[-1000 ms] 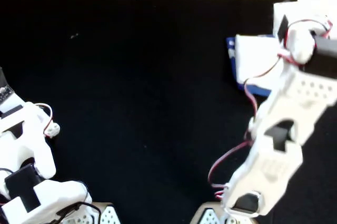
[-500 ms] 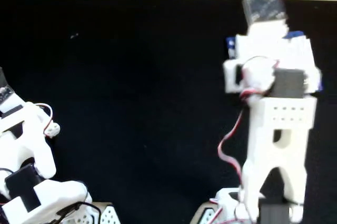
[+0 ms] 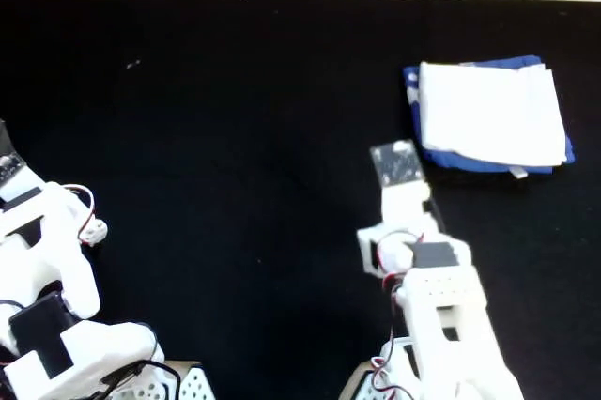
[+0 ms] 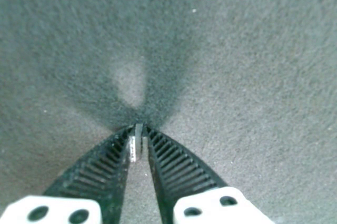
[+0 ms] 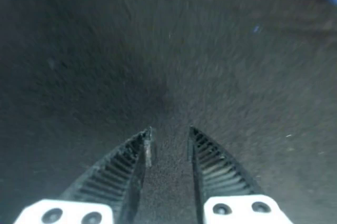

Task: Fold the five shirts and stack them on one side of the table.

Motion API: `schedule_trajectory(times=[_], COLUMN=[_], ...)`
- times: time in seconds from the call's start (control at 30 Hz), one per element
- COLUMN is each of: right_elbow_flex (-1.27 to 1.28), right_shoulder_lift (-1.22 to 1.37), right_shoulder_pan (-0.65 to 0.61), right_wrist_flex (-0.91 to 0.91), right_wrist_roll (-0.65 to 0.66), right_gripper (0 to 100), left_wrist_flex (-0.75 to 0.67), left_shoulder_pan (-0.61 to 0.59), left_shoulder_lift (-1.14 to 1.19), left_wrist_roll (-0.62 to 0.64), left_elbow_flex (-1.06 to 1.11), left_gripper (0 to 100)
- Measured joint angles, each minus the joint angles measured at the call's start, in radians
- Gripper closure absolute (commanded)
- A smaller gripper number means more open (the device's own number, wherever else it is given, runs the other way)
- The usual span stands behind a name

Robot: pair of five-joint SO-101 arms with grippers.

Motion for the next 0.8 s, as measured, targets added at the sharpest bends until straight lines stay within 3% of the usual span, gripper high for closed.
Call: schedule_trajectory(times=[0.23,0.33,0.43,0.8], right_elbow_flex=[0.166,0.178,0.178,0.18], right_shoulder_lift=[0.029,0.025,0.025,0.029], right_shoulder_pan=[0.0,0.0,0.003,0.005], right_wrist_flex=[-0.195,-0.206,-0.207,-0.213], right_wrist_roll=[-0.002,-0.002,-0.002,-0.002], right_gripper=[89.0,90.5,99.5,99.1], left_wrist_flex=[0.0,0.0,0.0,-0.002], left_shoulder_pan=[0.0,0.0,0.0,0.0], left_shoulder_lift=[0.0,-0.002,-0.002,-0.002], left_wrist_roll=[0.0,0.0,0.0,0.0], left_elbow_flex=[0.0,0.002,0.002,0.0], left_gripper=[99,99,99,99])
